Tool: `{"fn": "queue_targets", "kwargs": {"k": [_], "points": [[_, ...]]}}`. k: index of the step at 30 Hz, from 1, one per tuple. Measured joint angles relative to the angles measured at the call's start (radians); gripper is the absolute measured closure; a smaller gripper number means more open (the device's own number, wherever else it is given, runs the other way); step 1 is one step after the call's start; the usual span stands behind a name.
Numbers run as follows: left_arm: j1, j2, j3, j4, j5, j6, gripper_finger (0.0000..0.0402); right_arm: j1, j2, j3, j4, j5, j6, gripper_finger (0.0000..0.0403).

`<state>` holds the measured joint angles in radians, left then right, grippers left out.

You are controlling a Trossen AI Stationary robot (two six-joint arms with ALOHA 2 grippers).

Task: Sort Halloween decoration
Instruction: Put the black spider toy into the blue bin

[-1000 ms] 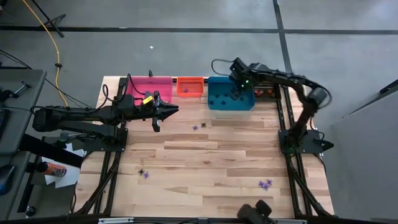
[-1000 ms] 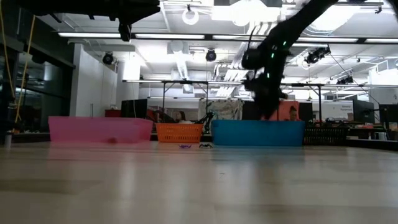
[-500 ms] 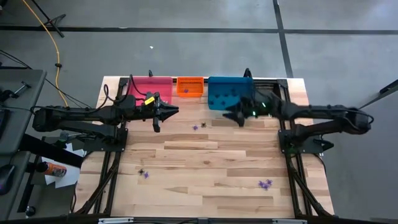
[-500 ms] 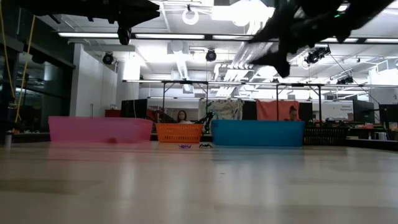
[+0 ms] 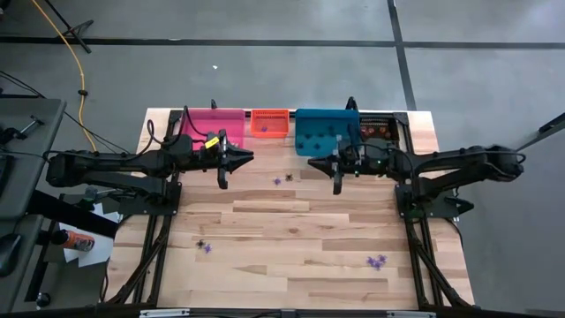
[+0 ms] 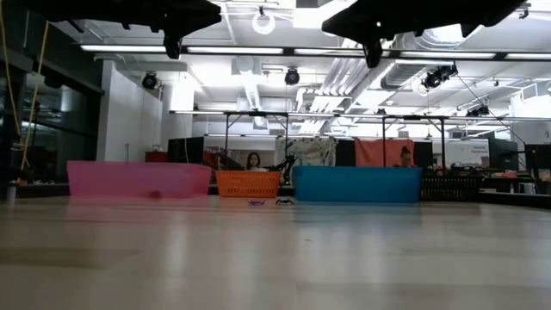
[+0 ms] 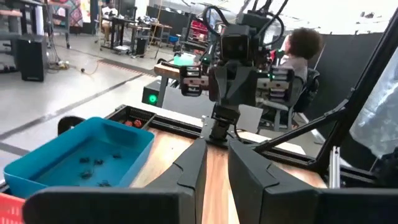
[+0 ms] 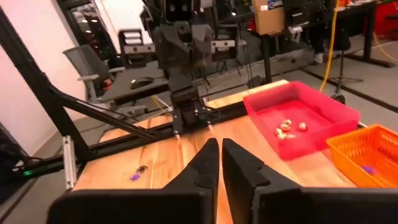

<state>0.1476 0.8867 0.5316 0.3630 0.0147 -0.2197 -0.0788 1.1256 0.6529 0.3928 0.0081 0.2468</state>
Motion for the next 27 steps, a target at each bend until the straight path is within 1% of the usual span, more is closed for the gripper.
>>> {"fn": "queue_targets", "kwargs": {"k": [2, 4, 7, 15, 18, 20, 23, 25, 27], "points": [[0.000, 0.000, 0.000, -0.001, 0.000, 0.013, 0.0351, -0.012, 0.006, 0.012, 0.002, -0.026, 0.000, 0.0381], [0.000, 0.000, 0.000, 0.000, 0.000, 0.013, 0.0351, -0.019, 0.007, 0.013, 0.003, -0.046, -0.003, 0.0387], [0.000, 0.000, 0.000, 0.000, 0.000, 0.014, 0.0351, -0.020, 0.007, 0.014, 0.008, -0.056, -0.012, 0.0399], [0.000, 0.000, 0.000, -0.001, -0.001, 0.014, 0.0351, -0.020, 0.007, 0.014, 0.009, -0.071, -0.017, 0.0401], [0.000, 0.000, 0.002, -0.021, -0.025, -0.009, 0.0349, -0.019, 0.007, 0.014, 0.009, -0.071, -0.011, 0.0402], [-0.003, 0.000, 0.042, -0.130, -0.026, -0.031, 0.0341, -0.020, 0.007, 0.014, 0.009, -0.072, -0.008, 0.0402], [-0.042, 0.004, 0.153, -0.439, 0.015, -0.014, 0.0317, -0.020, 0.007, 0.014, 0.008, -0.072, 0.017, 0.0402], [-0.096, 0.019, 0.223, -0.654, 0.046, -0.008, 0.0296, -0.020, 0.007, 0.014, 0.006, -0.072, 0.017, 0.0402], [-0.180, 0.035, 0.269, -0.838, 0.079, -0.037, 0.0275, -0.020, 0.007, 0.014, -0.006, -0.072, 0.018, 0.0402]]}}
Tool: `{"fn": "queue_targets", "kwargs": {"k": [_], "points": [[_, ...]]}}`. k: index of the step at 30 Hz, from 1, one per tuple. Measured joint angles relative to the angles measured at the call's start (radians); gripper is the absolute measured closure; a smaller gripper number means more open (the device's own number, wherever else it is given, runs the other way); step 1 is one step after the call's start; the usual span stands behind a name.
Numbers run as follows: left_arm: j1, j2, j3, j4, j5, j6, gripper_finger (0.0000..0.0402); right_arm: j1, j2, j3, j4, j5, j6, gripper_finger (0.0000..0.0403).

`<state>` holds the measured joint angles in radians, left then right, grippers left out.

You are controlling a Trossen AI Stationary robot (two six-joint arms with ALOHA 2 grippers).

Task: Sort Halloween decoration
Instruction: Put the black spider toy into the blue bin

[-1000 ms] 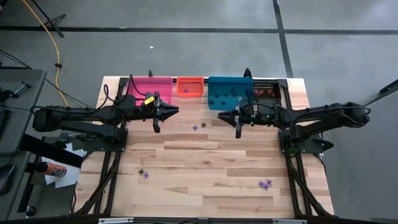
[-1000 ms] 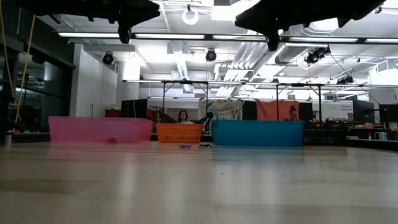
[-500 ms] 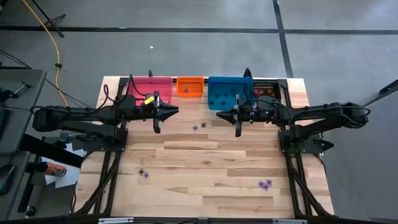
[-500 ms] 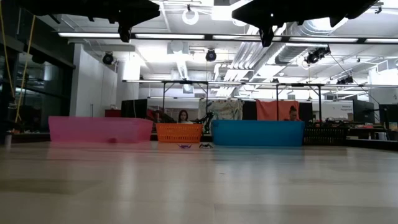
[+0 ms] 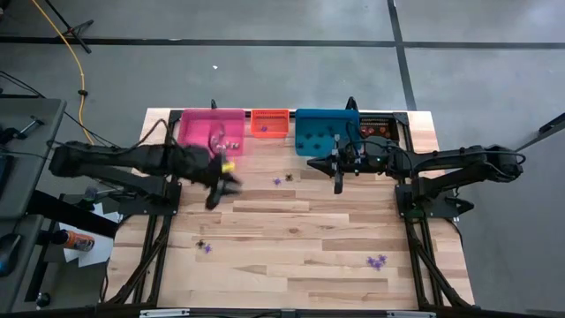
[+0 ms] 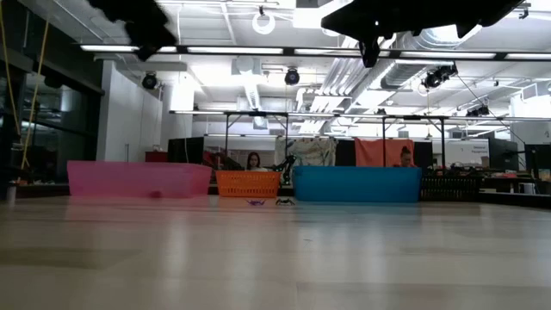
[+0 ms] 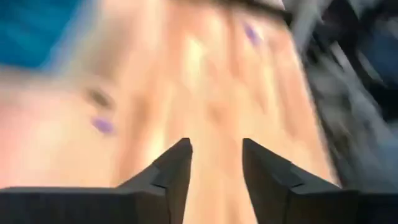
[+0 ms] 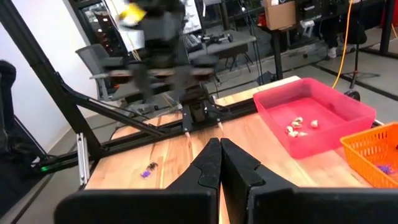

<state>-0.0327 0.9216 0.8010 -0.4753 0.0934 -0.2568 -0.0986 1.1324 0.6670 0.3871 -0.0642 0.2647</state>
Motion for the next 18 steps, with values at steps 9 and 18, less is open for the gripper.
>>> {"fn": "queue_targets", "kwargs": {"k": [9, 18], "points": [[-0.632, 0.109, -0.037, -0.264, -0.097, -0.436, 0.0232, 0.000, 0.000, 0.000, -0.077, 0.000, 0.007, 0.0402], [-0.907, 0.288, -0.119, -0.278, -0.313, -0.939, 0.0231, 0.000, 0.000, 0.000, -0.121, 0.000, -0.003, 0.0403]]}}
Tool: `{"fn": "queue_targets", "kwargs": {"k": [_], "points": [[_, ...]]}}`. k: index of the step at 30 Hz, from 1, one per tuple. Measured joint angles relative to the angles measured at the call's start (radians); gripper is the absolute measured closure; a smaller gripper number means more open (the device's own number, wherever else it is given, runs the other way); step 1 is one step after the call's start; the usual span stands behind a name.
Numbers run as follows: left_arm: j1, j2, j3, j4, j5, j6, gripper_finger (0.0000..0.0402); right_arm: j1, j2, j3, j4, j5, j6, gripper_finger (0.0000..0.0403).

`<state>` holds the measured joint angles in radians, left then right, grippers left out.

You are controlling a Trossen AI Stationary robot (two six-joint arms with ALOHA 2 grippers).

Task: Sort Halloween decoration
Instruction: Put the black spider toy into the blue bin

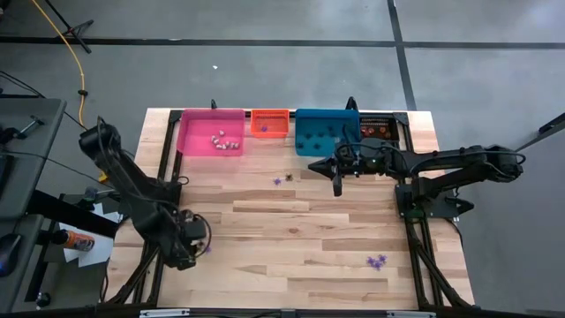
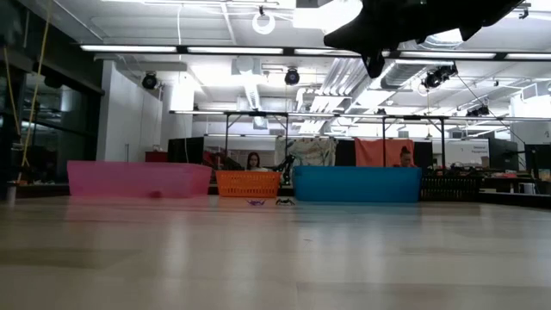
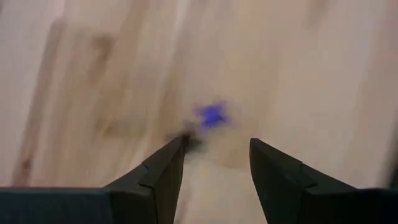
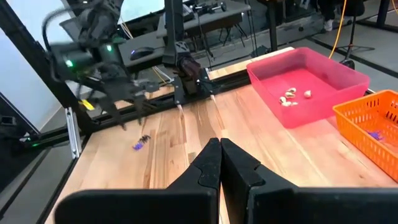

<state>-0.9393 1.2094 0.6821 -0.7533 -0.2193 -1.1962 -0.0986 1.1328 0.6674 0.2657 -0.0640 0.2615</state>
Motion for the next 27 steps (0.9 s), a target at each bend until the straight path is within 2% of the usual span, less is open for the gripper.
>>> {"fn": "queue_targets", "kwargs": {"k": [4, 9, 21, 24, 27], "points": [[-0.002, 0.057, -0.049, 0.037, 0.019, -0.110, 0.0231, 0.000, 0.000, 0.000, -0.014, 0.000, 0.000, 0.0403], [-0.002, 0.077, -0.097, 0.112, 0.034, -0.163, 0.0231, 0.000, 0.000, 0.000, -0.035, 0.000, 0.000, 0.0403], [-0.003, 0.121, -0.187, 0.190, 0.029, -0.214, 0.0233, -0.006, 0.000, 0.000, -0.062, 0.000, -0.001, 0.0403], [-0.003, 0.129, -0.186, 0.172, 0.030, -0.214, 0.0255, -0.008, 0.000, 0.000, -0.066, 0.000, -0.001, 0.0403], [-0.003, 0.131, -0.186, 0.139, 0.030, -0.215, 0.0316, -0.008, 0.000, 0.000, -0.067, 0.000, -0.001, 0.0403]]}}
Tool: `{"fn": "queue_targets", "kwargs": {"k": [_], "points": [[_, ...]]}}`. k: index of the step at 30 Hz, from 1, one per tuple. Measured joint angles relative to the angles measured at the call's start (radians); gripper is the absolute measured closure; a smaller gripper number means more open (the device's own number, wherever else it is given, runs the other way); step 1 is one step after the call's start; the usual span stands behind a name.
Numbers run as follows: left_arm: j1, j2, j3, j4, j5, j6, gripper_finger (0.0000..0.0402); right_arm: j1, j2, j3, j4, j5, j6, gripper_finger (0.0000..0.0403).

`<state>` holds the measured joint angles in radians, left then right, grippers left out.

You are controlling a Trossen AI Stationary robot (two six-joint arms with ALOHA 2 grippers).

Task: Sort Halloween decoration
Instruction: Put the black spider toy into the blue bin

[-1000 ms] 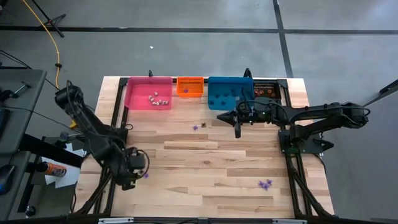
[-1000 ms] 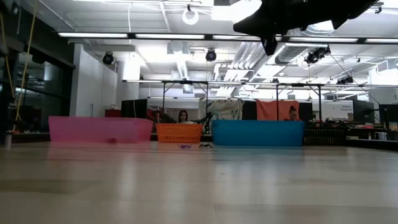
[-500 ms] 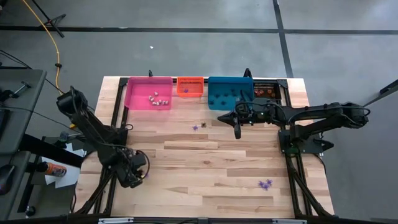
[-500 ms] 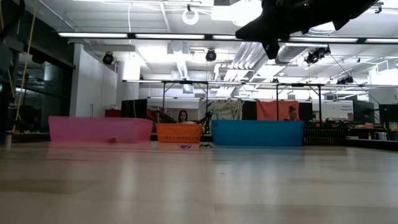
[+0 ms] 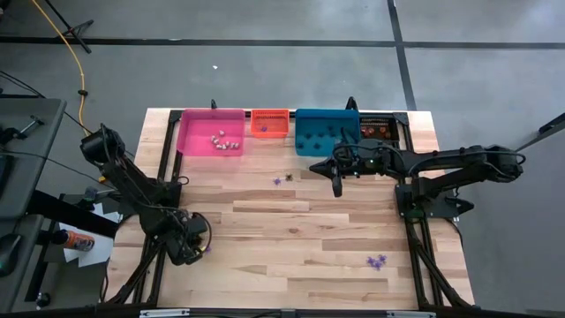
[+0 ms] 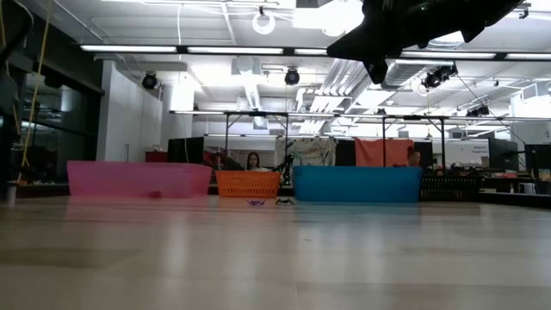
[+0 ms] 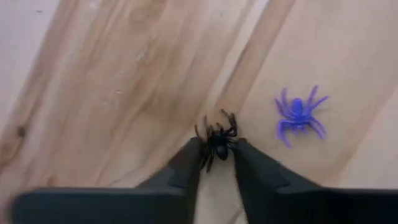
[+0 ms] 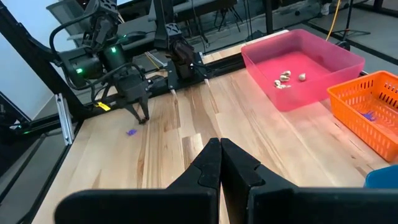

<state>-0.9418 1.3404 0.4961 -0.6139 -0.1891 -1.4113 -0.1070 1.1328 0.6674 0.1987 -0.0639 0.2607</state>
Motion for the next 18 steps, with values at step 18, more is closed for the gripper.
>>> {"fn": "queue_targets", "kwargs": {"k": [18], "points": [[0.044, -0.396, 0.007, -0.043, -0.467, 0.017, 0.0401, 0.000, 0.000, 0.000, 0.010, 0.000, 0.011, 0.0403]]}}
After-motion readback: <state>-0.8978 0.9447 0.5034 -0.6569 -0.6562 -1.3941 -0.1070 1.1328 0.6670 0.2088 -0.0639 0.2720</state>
